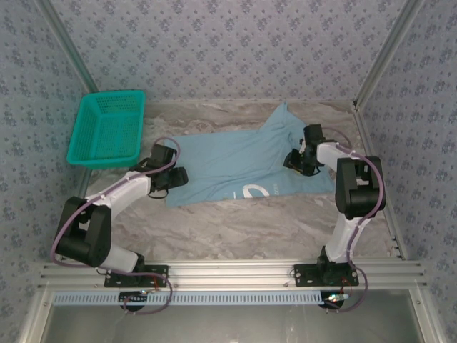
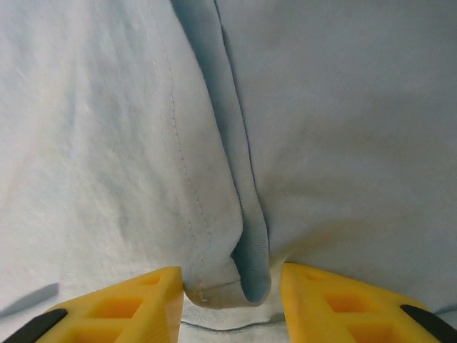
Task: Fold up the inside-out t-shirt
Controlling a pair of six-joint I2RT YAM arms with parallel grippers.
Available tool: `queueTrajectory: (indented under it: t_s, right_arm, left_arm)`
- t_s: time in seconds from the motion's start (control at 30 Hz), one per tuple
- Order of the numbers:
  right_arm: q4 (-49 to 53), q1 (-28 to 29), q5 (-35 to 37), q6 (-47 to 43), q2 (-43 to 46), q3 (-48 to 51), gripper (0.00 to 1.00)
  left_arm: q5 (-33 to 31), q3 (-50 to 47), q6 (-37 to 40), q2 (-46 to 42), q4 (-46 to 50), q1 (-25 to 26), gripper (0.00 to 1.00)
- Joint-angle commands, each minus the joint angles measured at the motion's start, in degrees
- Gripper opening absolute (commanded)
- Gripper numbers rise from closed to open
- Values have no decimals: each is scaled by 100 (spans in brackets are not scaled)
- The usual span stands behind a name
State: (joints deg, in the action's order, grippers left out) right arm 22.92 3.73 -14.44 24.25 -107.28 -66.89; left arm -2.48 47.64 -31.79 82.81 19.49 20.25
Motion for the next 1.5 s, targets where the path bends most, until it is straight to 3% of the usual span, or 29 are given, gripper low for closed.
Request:
queueTrajectory:
  t_s: [0.0, 0.47, 0.73, 1.13, 1.33, 1.47]
  right_arm:
    - [-118, -3, -143, 158, -196, -93, 39]
    - [230, 32, 386, -61, -135, -577, 22]
    - [78, 188, 264, 16, -126, -942, 5]
    - [-672, 728, 266, 826, -1103, -2285, 6]
    - [-1186, 844, -520, 1091, -2000, -2959, 19]
    - [-776, 887, -472, 555, -1680, -2815, 23]
  left_arm:
    - [-71, 6, 116, 10, 38, -21, 62]
    - [2, 4, 164, 118, -15, -30, 62]
    - [-18, -5, 208, 167, -54, -87, 62]
    - [-6, -126, 274, 229, -125, -179, 62]
    - [-27, -168, 305, 149, -97, -191, 62]
    - [46, -186, 241, 89, -159, -188, 62]
